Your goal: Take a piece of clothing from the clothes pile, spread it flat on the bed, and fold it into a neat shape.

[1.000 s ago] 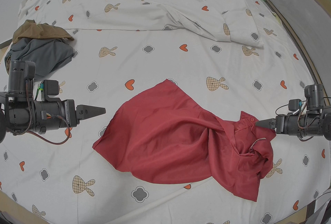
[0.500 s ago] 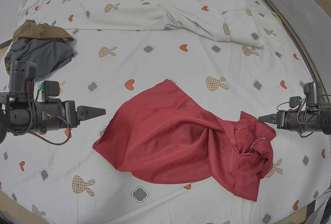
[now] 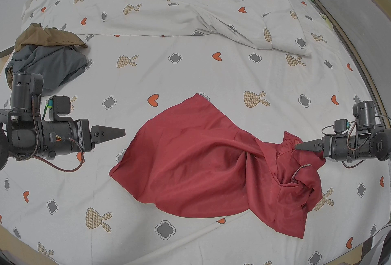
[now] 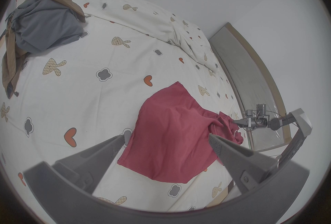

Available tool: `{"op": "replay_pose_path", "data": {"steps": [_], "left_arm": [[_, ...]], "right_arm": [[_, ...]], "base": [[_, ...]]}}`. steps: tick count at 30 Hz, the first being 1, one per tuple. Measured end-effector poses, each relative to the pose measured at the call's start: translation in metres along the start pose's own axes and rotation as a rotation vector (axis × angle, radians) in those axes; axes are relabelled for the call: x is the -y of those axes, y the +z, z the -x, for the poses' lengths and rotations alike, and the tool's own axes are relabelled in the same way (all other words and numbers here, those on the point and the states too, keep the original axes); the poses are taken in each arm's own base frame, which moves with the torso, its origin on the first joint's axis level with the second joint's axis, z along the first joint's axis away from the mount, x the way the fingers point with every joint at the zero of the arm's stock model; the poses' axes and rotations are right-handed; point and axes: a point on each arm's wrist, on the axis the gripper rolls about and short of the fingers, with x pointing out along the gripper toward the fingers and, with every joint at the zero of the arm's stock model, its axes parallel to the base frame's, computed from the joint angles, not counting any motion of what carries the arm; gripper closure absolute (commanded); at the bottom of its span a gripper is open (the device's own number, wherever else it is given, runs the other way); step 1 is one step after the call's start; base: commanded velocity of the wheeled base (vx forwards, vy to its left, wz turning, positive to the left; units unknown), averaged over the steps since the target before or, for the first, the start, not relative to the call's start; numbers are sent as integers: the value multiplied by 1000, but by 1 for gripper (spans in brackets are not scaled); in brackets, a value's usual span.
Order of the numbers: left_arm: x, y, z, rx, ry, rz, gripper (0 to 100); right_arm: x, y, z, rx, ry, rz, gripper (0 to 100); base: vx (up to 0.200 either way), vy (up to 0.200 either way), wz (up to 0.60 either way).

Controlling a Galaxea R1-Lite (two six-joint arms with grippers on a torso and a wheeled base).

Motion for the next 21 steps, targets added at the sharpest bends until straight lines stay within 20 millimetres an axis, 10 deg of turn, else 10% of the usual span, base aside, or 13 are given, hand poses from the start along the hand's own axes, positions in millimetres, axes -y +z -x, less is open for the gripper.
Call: {"op": "replay_pose_path", "data": {"steps": [3,4,21], "left_arm": [[0,-1,0,-2,1,1,0],[0,-1,0,-2,1,1,0],[0,-1,0,-5,2,1,0]], "right_arm": [[0,1,-2,-14,56,-23,0],[0,2,-3,-14,62,-28,100],[-1,7,1,11,52,-19,100]], "base": [[0,0,0],[0,0,0],[0,0,0]]}}
